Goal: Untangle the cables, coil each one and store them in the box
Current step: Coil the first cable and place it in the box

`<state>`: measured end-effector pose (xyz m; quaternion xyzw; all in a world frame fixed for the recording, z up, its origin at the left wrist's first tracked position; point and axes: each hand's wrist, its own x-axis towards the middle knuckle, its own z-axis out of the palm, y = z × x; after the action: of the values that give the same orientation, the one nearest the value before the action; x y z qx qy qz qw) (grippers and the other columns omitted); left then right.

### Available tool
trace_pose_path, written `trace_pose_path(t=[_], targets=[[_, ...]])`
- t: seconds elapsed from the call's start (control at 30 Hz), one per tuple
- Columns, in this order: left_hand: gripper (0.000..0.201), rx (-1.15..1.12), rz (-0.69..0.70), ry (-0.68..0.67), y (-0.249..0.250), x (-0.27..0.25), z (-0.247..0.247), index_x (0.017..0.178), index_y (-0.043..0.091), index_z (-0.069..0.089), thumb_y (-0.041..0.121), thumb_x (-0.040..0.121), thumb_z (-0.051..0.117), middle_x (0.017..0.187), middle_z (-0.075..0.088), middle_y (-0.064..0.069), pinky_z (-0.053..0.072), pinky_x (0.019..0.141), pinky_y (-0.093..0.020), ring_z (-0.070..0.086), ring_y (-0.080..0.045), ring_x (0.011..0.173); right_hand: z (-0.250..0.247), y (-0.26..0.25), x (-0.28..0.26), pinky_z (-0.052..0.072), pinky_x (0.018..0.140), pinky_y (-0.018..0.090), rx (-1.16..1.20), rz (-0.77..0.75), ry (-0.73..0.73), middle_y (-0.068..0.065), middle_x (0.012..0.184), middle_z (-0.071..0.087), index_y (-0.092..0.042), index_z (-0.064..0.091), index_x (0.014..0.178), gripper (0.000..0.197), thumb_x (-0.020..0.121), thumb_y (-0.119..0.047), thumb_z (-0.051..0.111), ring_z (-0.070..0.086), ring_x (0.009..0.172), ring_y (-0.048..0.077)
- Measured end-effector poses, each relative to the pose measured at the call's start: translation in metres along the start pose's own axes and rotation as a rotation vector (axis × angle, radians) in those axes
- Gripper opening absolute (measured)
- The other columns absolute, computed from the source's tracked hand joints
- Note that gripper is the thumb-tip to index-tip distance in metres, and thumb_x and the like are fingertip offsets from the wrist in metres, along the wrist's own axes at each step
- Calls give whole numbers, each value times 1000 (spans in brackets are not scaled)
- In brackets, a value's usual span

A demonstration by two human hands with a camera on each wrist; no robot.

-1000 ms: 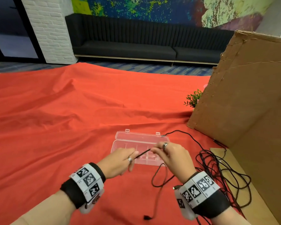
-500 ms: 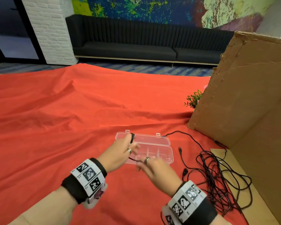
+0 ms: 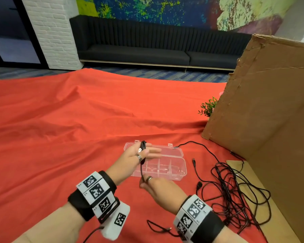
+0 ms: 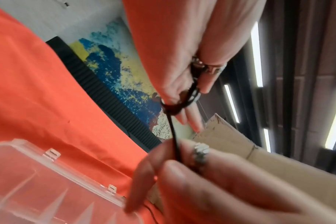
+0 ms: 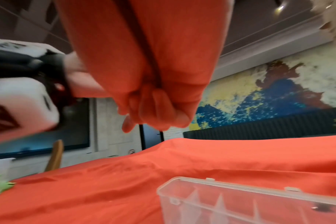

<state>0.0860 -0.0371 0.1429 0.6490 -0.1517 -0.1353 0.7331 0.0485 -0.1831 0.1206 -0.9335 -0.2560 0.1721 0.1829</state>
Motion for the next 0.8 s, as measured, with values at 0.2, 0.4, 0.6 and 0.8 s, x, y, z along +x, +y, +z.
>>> trace_pose_path(t=[0.2,0.4,0.6,0.8], targets=[[23,954,-110,-60,-15,-10,-22,86,18,43,32,100,32,80,65,-3,46,70,-29,62,-17,67,-18,5,-13,41,73,35,40,-18,84,8,96,66,-20,56,99,30,99,-40,34,60,93,28],[42,87,-291,-233,-4,-18,-11,90,2,61,34,98,35,53,59,-5,39,50,-17,36,-6,30,-36,35,1,40,68,34,-97,230,235,2,99,66,-24,55,102,37,97,-50,29,62,94,28],[21,-128,-39,-35,6,-2,-2,108,10,57,7,92,44,116,67,-3,47,90,-23,67,-16,99,21,4,8,38,66,36,-144,41,-78,16,107,63,-12,43,119,25,100,-26,33,62,94,36],[16,871,-126,-78,-11,-5,-25,92,17,46,24,100,34,94,66,4,46,85,-32,63,-12,90,11,-18,-9,44,74,41,49,-55,19,16,103,64,-18,46,109,23,100,-34,31,59,93,36]])
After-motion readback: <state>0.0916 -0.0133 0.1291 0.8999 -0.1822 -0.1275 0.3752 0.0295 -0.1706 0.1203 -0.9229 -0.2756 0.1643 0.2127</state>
